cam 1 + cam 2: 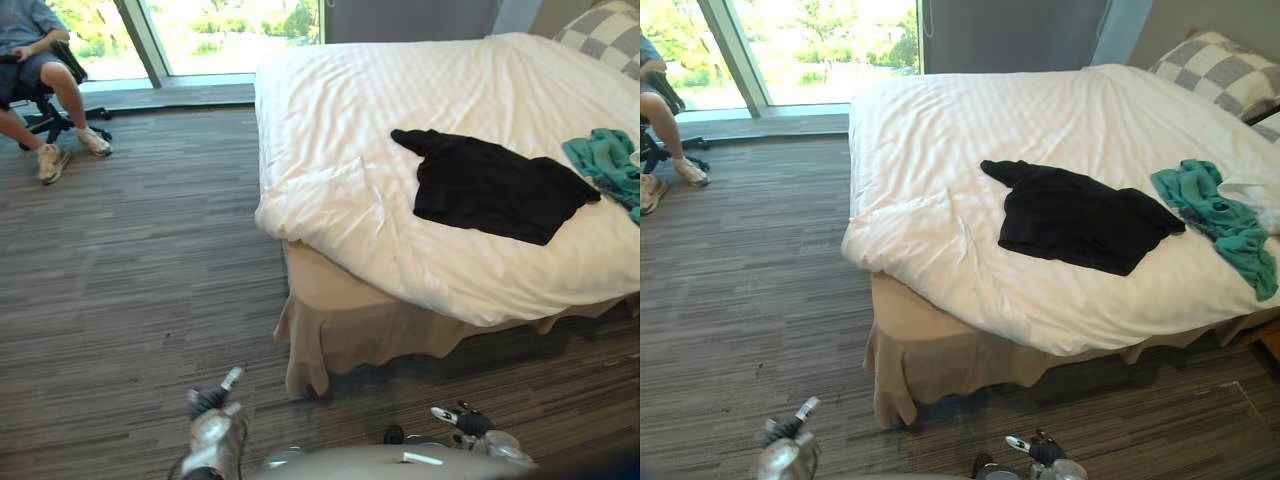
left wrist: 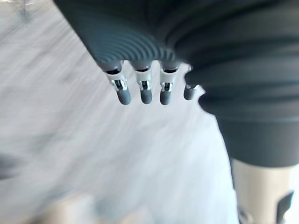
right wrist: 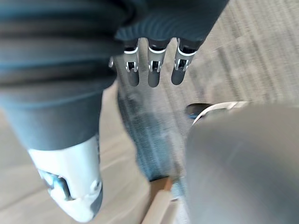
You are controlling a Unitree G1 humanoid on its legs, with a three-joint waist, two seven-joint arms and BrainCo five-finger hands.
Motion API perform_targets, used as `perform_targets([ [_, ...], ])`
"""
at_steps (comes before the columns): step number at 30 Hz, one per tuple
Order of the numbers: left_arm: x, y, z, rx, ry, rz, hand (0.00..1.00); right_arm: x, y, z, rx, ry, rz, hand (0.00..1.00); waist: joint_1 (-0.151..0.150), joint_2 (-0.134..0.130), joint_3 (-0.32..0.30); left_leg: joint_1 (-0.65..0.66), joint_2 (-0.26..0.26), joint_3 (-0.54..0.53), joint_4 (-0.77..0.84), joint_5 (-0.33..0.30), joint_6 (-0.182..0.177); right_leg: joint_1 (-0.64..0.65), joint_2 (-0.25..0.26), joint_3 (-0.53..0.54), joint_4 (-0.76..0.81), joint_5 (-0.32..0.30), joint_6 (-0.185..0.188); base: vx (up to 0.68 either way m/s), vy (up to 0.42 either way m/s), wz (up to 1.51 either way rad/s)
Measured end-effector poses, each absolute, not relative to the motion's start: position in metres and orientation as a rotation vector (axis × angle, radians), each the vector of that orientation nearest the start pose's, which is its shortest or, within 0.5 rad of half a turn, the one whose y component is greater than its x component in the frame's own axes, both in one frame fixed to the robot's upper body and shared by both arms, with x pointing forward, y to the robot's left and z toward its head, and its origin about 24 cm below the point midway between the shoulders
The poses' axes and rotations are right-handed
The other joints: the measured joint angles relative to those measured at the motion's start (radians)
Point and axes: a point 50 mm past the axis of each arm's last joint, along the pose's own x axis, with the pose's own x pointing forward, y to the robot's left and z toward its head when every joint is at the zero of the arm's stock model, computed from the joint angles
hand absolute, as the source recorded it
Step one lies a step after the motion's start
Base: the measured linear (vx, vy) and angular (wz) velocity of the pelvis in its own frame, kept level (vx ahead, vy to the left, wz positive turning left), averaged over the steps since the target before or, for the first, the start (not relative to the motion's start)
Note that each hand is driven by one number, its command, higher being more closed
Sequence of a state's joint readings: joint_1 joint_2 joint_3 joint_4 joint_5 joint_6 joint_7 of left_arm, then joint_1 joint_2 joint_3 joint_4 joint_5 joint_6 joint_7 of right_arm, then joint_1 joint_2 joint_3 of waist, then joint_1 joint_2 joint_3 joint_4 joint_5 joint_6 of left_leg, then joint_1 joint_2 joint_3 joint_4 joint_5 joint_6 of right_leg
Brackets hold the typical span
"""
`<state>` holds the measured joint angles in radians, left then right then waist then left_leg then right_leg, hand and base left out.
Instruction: Tidy the bed and pick cloth on bed and put in laundry
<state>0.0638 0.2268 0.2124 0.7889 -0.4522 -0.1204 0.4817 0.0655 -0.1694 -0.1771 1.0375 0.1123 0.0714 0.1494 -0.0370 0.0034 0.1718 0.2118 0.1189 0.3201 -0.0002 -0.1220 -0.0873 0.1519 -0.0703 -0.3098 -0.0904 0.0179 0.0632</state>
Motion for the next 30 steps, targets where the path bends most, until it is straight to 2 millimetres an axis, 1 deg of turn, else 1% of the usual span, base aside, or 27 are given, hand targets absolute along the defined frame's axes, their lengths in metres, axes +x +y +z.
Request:
perform_targets([
  [1, 0.147, 0.314, -0.082, -0.066, 0.577, 1.021, 0.0, 0.093, -0.242, -0.153, 0.134, 1.125, -0.214, 0.0, -0.001, 0.009, 0.0, -0.007, 0.0, -0.005, -0.001, 0.004, -0.002, 0.001, 0.0, -0.008, -0.004, 0.002, 0.0, 0.03, -0.034, 0.15],
  [2, 0.153, 0.334, -0.062, -0.012, 0.473, 1.069, 0.0, 0.091, -0.253, -0.15, 0.13, 1.131, -0.226, 0.0, -0.001, 0.019, -0.001, -0.007, 0.0, -0.007, -0.012, 0.011, -0.002, -0.003, 0.001, -0.011, -0.004, 0.003, -0.001, 0.04, -0.021, 0.11],
  [3, 0.156, 0.342, -0.051, 0.012, 0.423, 1.086, 0.0, 0.09, -0.258, -0.149, 0.132, 1.131, -0.233, 0.0, -0.001, 0.022, -0.002, -0.007, 0.0, -0.009, -0.018, 0.014, -0.003, -0.005, 0.001, -0.014, -0.004, 0.004, 0.0, 0.05, -0.012, 0.12],
  [4, 0.166, 0.355, -0.03, 0.05, 0.323, 1.098, 0.0, 0.088, -0.265, -0.147, 0.124, 1.134, -0.239, 0.0, 0.0, 0.026, -0.005, -0.007, 0.0, -0.017, -0.024, 0.016, -0.003, -0.005, 0.002, -0.023, -0.004, 0.004, 0.0, 0.06, -0.008, 0.2],
  [5, 0.179, 0.363, -0.008, 0.088, 0.224, 1.091, 0.0, 0.089, -0.269, -0.146, 0.124, 1.129, -0.237, 0.0, 0.0, 0.027, -0.009, -0.007, -0.001, -0.027, -0.032, 0.019, -0.005, -0.004, 0.003, -0.032, -0.005, 0.004, 0.0, 0.06, -0.005, 0.23],
  [6, 0.186, 0.366, 0.003, 0.116, 0.174, 1.079, 0.0, 0.09, -0.269, -0.145, 0.127, 1.123, -0.235, 0.0, 0.001, 0.027, -0.009, -0.006, -0.001, -0.029, -0.033, 0.019, -0.005, -0.005, 0.003, -0.035, -0.005, 0.004, 0.0, 0.08, 0.01, 0.19],
  [7, 0.198, 0.369, 0.023, 0.161, 0.091, 1.05, 0.0, 0.092, -0.269, -0.144, 0.139, 1.114, -0.232, 0.0, 0.005, 0.027, -0.009, -0.008, -0.001, -0.03, -0.035, 0.019, -0.005, -0.006, 0.003, -0.035, -0.005, 0.004, 0.001, 0.06, 0.016, 0.1],
  [8, 0.21, 0.369, 0.043, 0.205, 0.015, 1.011, 0.0, 0.097, -0.269, -0.143, 0.146, 1.095, -0.228, 0.0, 0.008, 0.027, -0.009, -0.008, -0.002, -0.03, -0.035, 0.019, -0.005, -0.006, 0.003, -0.035, -0.005, 0.007, 0.004, 0.05, 0.021, 0.06],
  [9, 0.216, 0.368, 0.053, 0.223, -0.026, 0.991, 0.0, 0.099, -0.268, -0.142, 0.155, 1.085, -0.23, 0.0, 0.011, 0.027, -0.009, -0.008, -0.003, -0.03, -0.035, 0.019, -0.005, -0.006, 0.002, -0.035, -0.005, 0.007, 0.005, 0.04, 0.027, 0.02],
  [10, 0.228, 0.364, 0.074, 0.263, -0.113, 0.948, 0.0, 0.101, -0.266, -0.142, 0.162, 1.075, -0.228, 0.0, 0.016, 0.027, -0.009, -0.008, -0.004, -0.029, -0.035, 0.019, -0.005, -0.006, 0.0, -0.035, -0.006, 0.01, 0.009, 0.04, 0.028, 0.02],
  [12, 0.245, 0.355, 0.105, 0.351, -0.224, 0.851, 0.0, 0.1, -0.263, -0.143, 0.175, 1.078, -0.232, 0.0, 0.019, 0.029, -0.01, -0.008, -0.005, -0.028, -0.034, 0.019, -0.005, -0.005, -0.001, -0.035, -0.006, 0.021, 0.024, 0.04, 0.033, 0.01],
  [13, 0.255, 0.348, 0.125, 0.412, -0.288, 0.78, 0.0, 0.099, -0.261, -0.144, 0.18, 1.082, -0.238, 0.0, 0.018, 0.03, -0.011, -0.007, -0.009, -0.026, -0.034, 0.019, -0.005, -0.005, -0.005, -0.035, -0.006, 0.022, 0.024, 0.03, 0.033, -0.01],
  [14, 0.26, 0.343, 0.133, 0.431, -0.319, 0.745, 0.0, 0.098, -0.261, -0.145, 0.183, 1.085, -0.243, 0.0, 0.016, 0.031, -0.011, -0.007, -0.012, -0.026, -0.033, 0.019, -0.005, -0.005, -0.007, -0.035, -0.006, 0.024, 0.025, 0.02, 0.034, -0.03],
  [15, 0.269, 0.332, 0.148, 0.484, -0.374, 0.669, 0.0, 0.096, -0.26, -0.145, 0.188, 1.091, -0.26, 0.0, 0.011, 0.037, -0.012, -0.007, -0.015, -0.024, -0.032, 0.019, -0.005, -0.006, -0.012, -0.034, -0.006, 0.033, 0.036, 0.0, 0.039, -0.02],
  [16, 0.277, 0.321, 0.158, 0.536, -0.41, 0.597, 0.0, 0.095, -0.261, -0.146, 0.183, 1.095, -0.273, 0.0, 0.0, 0.046, -0.014, -0.006, -0.019, -0.022, -0.032, 0.019, -0.005, -0.006, -0.015, -0.034, -0.006, 0.042, 0.036, 0.0, 0.04, -0.03],
  [17, 0.28, 0.317, 0.162, 0.568, -0.42, 0.559, 0.0, 0.095, -0.26, -0.146, 0.184, 1.094, -0.281, 0.0, -0.004, 0.05, -0.015, -0.006, -0.021, -0.02, -0.032, 0.019, -0.005, -0.007, -0.018, -0.033, -0.006, 0.046, 0.039, -0.03, 0.054, -0.15],
  [18, 0.287, 0.306, 0.166, 0.616, -0.447, 0.49, 0.0, 0.095, -0.259, -0.147, 0.189, 1.094, -0.29, 0.0, -0.01, 0.057, -0.019, -0.006, -0.029, -0.002, -0.032, 0.019, -0.005, -0.015, -0.024, -0.023, -0.006, 0.054, 0.043, -0.03, 0.043, -0.24],
  [20, 0.29, 0.295, 0.167, 0.639, -0.478, 0.429, 0.0, 0.094, -0.254, -0.149, 0.196, 1.099, -0.292, 0.0, -0.011, 0.058, -0.02, -0.012, -0.038, 0.009, -0.032, 0.019, -0.005, -0.032, -0.031, -0.006, -0.006, 0.058, 0.043, -0.05, 0.026, -0.3],
  [21, 0.292, 0.289, 0.165, 0.655, -0.491, 0.396, 0.0, 0.092, -0.251, -0.15, 0.203, 1.107, -0.294, 0.0, -0.016, 0.058, -0.02, -0.023, -0.044, 0.014, -0.032, 0.019, -0.005, -0.043, -0.037, -0.006, -0.006, 0.058, 0.043, -0.05, -0.004, -0.2],
  [22, 0.295, 0.278, 0.161, 0.677, -0.499, 0.348, 0.0, 0.089, -0.248, -0.152, 0.207, 1.122, -0.302, 0.0, -0.027, 0.058, -0.02, -0.031, -0.051, 0.017, -0.032, 0.019, -0.005, -0.055, -0.039, -0.006, -0.006, 0.059, 0.043, -0.05, -0.02, -0.14],
  [23, 0.298, 0.267, 0.158, 0.703, -0.5, 0.304, 0.0, 0.085, -0.245, -0.154, 0.211, 1.137, -0.31, 0.0, -0.029, 0.058, -0.019, -0.04, -0.053, 0.022, -0.031, 0.019, -0.005, -0.068, -0.04, -0.003, -0.006, 0.067, 0.037, -0.02, -0.025, -0.14],
  [26, 0.305, 0.249, 0.152, 0.767, -0.496, 0.229, 0.0, 0.079, -0.237, -0.158, 0.221, 1.164, -0.318, 0.0, -0.037, 0.056, -0.019, -0.038, -0.054, 0.029, -0.031, 0.018, -0.002, -0.075, -0.038, 0.0, -0.007, 0.08, 0.032, -0.05, -0.025, -0.17],
  [28, 0.311, 0.239, 0.152, 0.77, -0.494, 0.214, 0.0, 0.076, -0.237, -0.159, 0.215, 1.175, -0.329, 0.0, -0.044, 0.06, -0.017, -0.039, -0.056, 0.03, -0.029, 0.017, 0.0, -0.077, -0.038, 0.007, -0.007, 0.088, 0.031, -0.07, -0.035, -0.06],
  [30, 0.316, 0.236, 0.148, 0.799, -0.459, 0.209, 0.0, 0.077, -0.236, -0.159, 0.207, 1.178, -0.322, 0.0, -0.051, 0.062, -0.016, -0.04, -0.056, 0.033, -0.029, 0.016, 0.002, -0.083, -0.037, 0.025, -0.009, 0.095, 0.03, -0.1, -0.033, -0.11],
])
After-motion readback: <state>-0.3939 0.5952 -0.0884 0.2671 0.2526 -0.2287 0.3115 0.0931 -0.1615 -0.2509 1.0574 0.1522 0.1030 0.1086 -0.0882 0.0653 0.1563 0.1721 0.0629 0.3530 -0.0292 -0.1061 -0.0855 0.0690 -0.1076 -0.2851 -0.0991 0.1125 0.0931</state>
